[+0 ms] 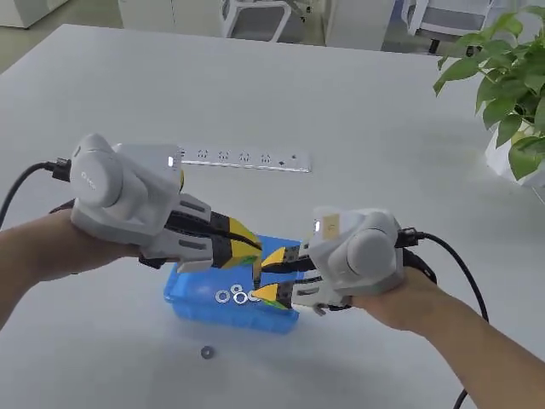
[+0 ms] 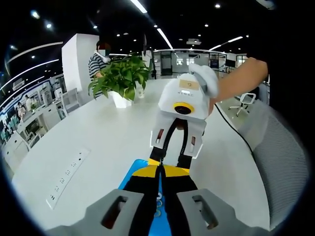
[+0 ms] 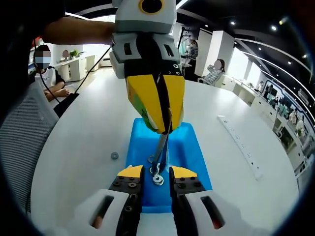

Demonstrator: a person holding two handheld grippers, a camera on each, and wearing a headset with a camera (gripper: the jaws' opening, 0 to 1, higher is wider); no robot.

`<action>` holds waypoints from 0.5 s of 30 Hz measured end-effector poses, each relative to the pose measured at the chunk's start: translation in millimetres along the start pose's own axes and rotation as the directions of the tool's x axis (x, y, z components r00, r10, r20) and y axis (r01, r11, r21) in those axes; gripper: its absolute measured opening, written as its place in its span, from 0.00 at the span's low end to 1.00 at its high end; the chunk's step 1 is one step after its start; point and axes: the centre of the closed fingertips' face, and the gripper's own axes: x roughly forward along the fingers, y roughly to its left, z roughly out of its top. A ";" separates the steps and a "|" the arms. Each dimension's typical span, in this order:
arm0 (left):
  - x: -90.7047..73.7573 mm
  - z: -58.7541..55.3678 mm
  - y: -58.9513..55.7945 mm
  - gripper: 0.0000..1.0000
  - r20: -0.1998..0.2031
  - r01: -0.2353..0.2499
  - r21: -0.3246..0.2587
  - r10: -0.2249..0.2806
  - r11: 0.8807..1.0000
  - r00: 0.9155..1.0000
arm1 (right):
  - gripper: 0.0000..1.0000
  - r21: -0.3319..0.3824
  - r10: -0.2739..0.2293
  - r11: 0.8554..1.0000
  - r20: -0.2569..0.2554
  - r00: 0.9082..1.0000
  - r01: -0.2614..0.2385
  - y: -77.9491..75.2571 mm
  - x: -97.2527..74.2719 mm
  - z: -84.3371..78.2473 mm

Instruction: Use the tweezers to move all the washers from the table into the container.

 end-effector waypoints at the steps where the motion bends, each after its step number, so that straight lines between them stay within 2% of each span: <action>1: -1.0 0.5 -0.8 0.05 0.000 0.000 0.000 0.000 1.000 1.000 | 0.23 0.001 -0.003 1.000 0.001 1.000 0.003 0.2 -1.1 0.2; 15: -20.8 5.3 -3.5 0.05 -0.002 -0.023 0.011 0.023 1.000 1.000 | 0.42 0.071 -0.072 0.995 0.010 0.997 0.071 0.0 -28.3 5.6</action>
